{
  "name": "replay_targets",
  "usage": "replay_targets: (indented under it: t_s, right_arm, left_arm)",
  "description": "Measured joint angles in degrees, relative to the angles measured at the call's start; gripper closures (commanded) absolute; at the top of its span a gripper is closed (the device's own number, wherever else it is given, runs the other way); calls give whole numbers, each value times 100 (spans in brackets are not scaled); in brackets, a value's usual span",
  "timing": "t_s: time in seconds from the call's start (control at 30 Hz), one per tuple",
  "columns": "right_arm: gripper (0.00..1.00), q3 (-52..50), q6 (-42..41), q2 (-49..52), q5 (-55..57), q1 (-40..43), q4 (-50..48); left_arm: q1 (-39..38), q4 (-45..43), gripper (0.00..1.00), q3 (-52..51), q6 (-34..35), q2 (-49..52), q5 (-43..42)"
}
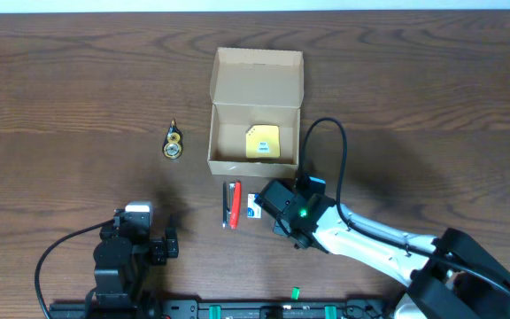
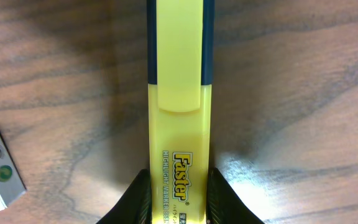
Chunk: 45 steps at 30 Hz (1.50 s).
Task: Pack container
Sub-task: 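Place the highlighter into the box beside the notepad, right gripper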
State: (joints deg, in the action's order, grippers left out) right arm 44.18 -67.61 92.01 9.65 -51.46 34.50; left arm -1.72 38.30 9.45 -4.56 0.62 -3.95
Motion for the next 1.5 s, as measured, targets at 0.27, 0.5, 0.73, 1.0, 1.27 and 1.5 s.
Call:
replay_targets:
  t_s: [0.27,0.5,0.73,1.0,1.27,1.5]
  right_arm:
    - [86,92,24,-11,-170,0,734]
    - [87,122,125,-487,-297,0,1307]
    - [84,223,474,-1716,-295,0,1445]
    - [78,1202,1556,-2356,179,2,1137]
    - [79,1722,2723,-1904,544,542,-68]
    - [81,1878,3143,-811,402,1130,-468]
  left_arm:
    - [0,0,5,0,0,0,2]
    - [0,0,5,0,0,0,2]
    - [0,0,5,0,0,0,2]
    - [0,2,5,0,0,0,0]
    - [0,0,4,0,0,0,2]
    - [0,0,5,0,0,0,2]
